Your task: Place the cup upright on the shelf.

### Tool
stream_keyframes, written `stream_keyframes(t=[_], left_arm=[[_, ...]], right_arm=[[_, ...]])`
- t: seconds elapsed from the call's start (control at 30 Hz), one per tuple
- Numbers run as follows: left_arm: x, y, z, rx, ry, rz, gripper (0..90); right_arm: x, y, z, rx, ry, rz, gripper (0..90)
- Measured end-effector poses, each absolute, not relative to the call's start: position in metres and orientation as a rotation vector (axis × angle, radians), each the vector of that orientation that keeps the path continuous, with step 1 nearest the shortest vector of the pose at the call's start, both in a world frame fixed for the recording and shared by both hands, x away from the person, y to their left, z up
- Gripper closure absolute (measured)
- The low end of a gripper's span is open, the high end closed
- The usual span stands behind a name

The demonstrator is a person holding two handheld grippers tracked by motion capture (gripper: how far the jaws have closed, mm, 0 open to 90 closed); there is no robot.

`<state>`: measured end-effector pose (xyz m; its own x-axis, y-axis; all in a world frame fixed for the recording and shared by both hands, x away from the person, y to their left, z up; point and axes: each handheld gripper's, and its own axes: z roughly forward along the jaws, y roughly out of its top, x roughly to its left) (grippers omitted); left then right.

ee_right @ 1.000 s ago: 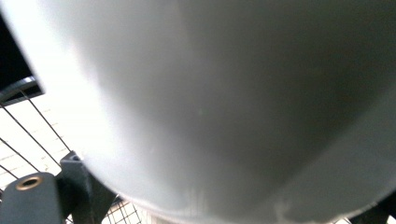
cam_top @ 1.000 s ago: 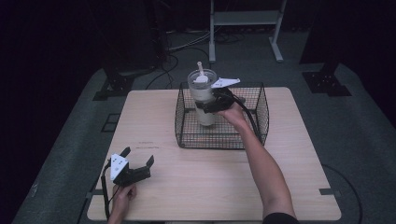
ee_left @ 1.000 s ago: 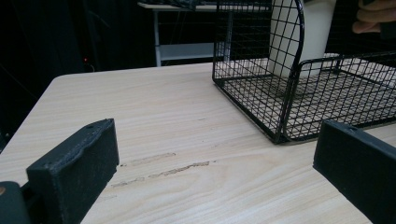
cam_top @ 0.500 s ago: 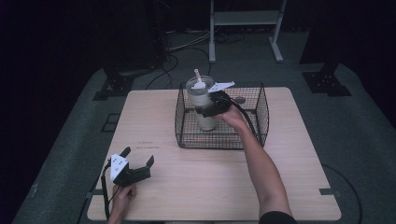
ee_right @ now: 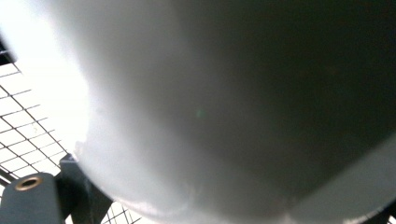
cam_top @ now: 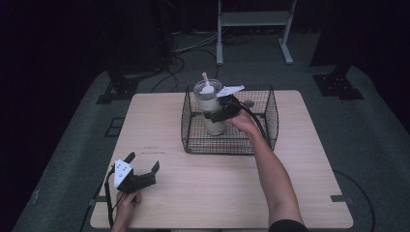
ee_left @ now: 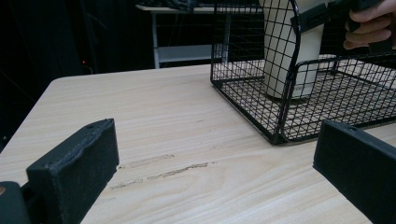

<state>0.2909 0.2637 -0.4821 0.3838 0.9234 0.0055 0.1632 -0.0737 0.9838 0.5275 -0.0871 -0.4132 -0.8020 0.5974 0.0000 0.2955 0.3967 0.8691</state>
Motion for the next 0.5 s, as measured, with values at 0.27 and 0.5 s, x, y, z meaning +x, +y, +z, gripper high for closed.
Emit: stream_keyframes(t=[0.27,0.5], left_arm=[[0.291,0.263,-0.482,1.531,1.009,0.856,0.0],[0.291,0.263,-0.482,1.531,1.007,0.859,0.0]], right_arm=[[0.524,-0.095,-0.418,0.75,2.328,1.4,9.1],[0.522,-0.102,-0.416,0.743,2.364,1.364,8.9]])
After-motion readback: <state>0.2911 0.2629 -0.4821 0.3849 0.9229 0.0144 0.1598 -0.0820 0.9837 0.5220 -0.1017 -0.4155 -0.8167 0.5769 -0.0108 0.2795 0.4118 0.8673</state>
